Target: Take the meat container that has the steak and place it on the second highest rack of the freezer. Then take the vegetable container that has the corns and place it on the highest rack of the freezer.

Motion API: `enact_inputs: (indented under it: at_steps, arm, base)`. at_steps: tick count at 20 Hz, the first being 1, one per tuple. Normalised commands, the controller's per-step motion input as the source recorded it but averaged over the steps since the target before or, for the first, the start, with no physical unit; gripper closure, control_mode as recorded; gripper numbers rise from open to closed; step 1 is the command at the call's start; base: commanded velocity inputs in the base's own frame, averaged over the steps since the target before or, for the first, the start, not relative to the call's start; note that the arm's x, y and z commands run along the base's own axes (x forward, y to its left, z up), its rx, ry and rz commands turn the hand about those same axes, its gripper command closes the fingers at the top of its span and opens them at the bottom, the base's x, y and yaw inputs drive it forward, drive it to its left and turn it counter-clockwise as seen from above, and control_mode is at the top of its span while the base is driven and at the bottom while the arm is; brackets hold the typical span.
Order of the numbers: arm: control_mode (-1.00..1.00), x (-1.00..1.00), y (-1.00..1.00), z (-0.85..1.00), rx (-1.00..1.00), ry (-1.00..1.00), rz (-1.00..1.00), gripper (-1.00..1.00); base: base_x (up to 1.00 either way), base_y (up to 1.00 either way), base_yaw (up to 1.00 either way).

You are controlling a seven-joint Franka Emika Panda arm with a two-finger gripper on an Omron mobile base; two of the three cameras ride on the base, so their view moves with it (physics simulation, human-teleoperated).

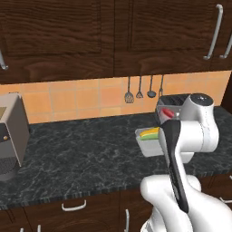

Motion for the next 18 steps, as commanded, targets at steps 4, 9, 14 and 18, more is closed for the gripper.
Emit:
enact_inputs:
  at_steps: [4,9,14,18]
  arm:
    - [-1.00,0.00,0.05,0.04,-0.17,0.00,0.24,1.00]
    - [-1.00,0.01,-0.01,0.08,0.00,0.00,0.00,1.00]
    - [-1.00,0.00,0.00,0.00,0.01,0.00,-0.06,1.00]
    - [-1.00,0.00,0.00,0.00,0.00,0.00,0.00,1.00]
  base:
    - [0.00,0.00,0.00]
    - [0.00,0.00,0.00]
    - [0.00,0.00,0.00]
    - [0.00,0.00,0.00]
